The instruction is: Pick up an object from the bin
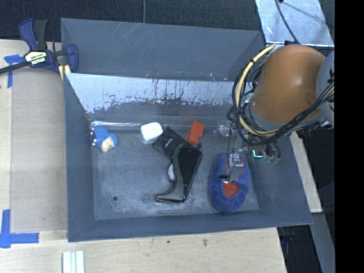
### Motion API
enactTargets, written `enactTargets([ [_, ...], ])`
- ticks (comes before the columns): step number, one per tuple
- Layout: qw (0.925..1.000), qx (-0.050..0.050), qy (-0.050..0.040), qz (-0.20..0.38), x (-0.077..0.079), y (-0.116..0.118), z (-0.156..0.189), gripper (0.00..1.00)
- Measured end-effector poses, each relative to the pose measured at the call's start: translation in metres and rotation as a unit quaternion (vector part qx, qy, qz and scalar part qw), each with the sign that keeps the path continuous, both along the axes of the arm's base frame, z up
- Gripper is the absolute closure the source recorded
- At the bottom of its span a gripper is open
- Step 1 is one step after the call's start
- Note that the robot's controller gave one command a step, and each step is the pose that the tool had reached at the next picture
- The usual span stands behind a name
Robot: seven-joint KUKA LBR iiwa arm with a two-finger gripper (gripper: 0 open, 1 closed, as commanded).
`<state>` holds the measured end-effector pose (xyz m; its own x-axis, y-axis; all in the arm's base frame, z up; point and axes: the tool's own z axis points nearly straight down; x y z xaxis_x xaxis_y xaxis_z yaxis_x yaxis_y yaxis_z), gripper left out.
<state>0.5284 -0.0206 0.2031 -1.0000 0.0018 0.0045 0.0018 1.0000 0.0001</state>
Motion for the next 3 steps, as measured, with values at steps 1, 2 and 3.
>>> enactTargets([
  [1, 0.9832, 0.001, -0.0088, 0.182, -0.038, -0.08, -0.131, 0.0],
  [2, 0.9513, 0.0, -0.0063, 0.308, -0.044, -0.054, -0.102, 0.0],
  [3, 0.8708, 0.0, -0.0047, 0.492, -0.045, -0.042, -0.084, 0.0],
])
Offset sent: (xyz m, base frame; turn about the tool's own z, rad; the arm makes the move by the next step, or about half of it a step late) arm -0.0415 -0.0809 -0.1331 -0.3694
